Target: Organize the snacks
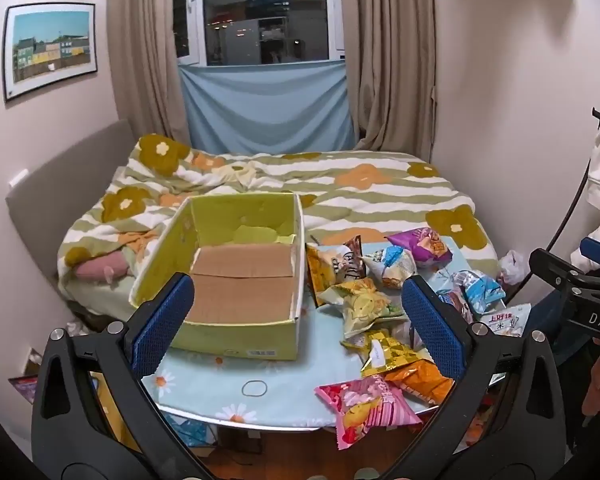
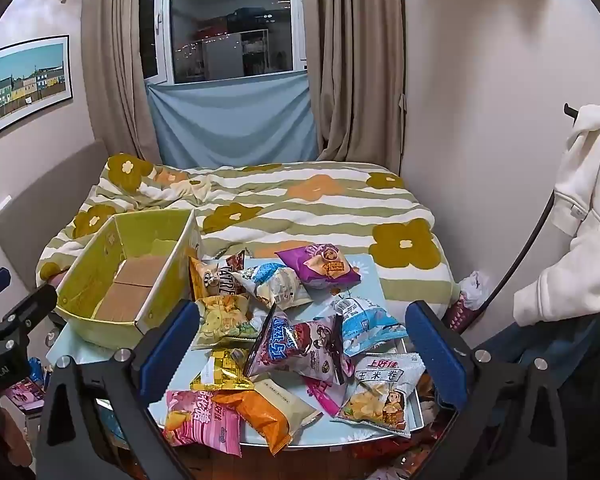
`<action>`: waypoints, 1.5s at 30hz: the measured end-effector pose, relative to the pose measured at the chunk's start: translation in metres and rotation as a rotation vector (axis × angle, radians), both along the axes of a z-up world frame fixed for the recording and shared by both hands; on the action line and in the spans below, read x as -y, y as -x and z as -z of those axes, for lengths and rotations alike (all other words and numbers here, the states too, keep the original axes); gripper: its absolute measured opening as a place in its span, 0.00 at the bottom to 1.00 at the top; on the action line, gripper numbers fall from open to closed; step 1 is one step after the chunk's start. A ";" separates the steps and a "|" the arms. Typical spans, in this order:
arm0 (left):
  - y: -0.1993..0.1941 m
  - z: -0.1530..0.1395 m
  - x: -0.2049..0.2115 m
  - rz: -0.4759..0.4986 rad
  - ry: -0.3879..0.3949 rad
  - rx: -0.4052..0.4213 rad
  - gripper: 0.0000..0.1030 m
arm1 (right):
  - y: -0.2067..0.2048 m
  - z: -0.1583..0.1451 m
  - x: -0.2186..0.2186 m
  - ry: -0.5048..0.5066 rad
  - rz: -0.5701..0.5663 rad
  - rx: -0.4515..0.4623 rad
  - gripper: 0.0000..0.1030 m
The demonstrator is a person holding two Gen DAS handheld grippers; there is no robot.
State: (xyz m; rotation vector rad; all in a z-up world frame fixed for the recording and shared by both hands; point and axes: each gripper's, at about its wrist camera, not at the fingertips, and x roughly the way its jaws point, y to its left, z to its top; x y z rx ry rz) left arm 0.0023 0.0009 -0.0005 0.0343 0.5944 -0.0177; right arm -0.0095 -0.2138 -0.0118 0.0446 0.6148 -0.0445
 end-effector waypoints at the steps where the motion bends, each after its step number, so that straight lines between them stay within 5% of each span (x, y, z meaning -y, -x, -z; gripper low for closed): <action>1: -0.001 -0.003 0.005 -0.005 -0.034 0.011 1.00 | 0.000 0.000 0.000 0.004 -0.001 -0.006 1.00; 45: -0.003 0.005 0.009 -0.002 -0.021 0.013 1.00 | -0.004 0.002 0.002 -0.010 -0.012 -0.005 1.00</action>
